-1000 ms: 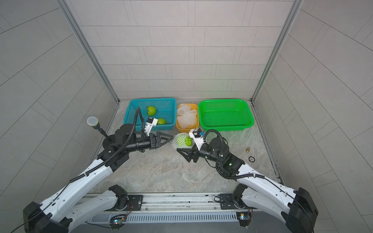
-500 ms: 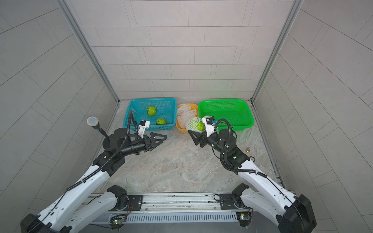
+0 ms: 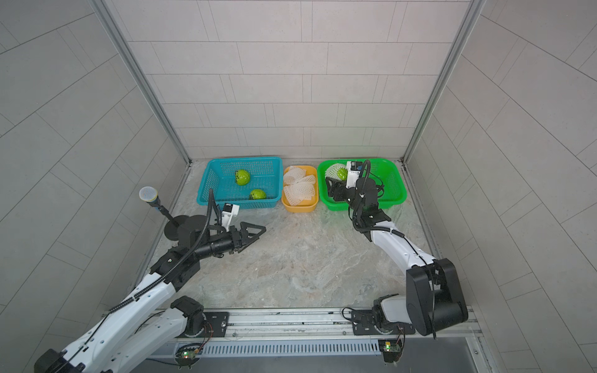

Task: Sleeve custard apples in foam nets
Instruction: Place the custard apple in the basket.

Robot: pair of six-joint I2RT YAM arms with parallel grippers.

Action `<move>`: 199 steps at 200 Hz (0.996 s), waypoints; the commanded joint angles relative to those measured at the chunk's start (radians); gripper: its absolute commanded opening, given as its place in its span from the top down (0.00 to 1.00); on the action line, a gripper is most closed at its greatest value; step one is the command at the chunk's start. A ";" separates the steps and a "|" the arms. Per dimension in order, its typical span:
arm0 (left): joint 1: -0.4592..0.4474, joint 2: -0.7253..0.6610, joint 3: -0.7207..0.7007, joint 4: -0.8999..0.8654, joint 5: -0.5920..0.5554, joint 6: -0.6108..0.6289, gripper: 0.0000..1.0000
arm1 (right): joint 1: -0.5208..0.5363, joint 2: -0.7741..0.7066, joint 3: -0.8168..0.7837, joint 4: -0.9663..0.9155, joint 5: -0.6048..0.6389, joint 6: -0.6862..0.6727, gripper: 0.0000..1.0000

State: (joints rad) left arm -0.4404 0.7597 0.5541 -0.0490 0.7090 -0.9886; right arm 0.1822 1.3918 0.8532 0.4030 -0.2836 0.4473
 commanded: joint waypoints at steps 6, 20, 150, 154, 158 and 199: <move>0.003 -0.023 -0.023 0.049 -0.009 -0.021 0.11 | -0.053 0.123 0.074 0.069 -0.028 0.066 0.24; 0.003 -0.022 -0.029 0.054 -0.012 -0.027 0.11 | -0.072 0.200 0.114 0.073 -0.044 0.084 0.24; 0.003 -0.002 -0.014 0.032 -0.045 -0.034 0.11 | -0.115 0.690 0.428 -0.024 -0.108 0.226 0.25; 0.003 -0.001 -0.014 0.032 -0.046 -0.033 0.11 | -0.114 0.698 0.440 -0.038 -0.108 0.227 0.25; 0.003 0.000 -0.014 0.032 -0.046 -0.033 0.11 | -0.113 0.705 0.451 -0.054 -0.106 0.227 0.25; 0.003 0.010 -0.011 0.038 -0.047 -0.035 0.11 | -0.114 0.768 0.558 -0.207 -0.081 0.235 0.25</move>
State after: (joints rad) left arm -0.4404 0.7704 0.5358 -0.0277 0.6647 -1.0241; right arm 0.0711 2.1368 1.3533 0.3092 -0.3836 0.6643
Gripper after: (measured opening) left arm 0.891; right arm 0.748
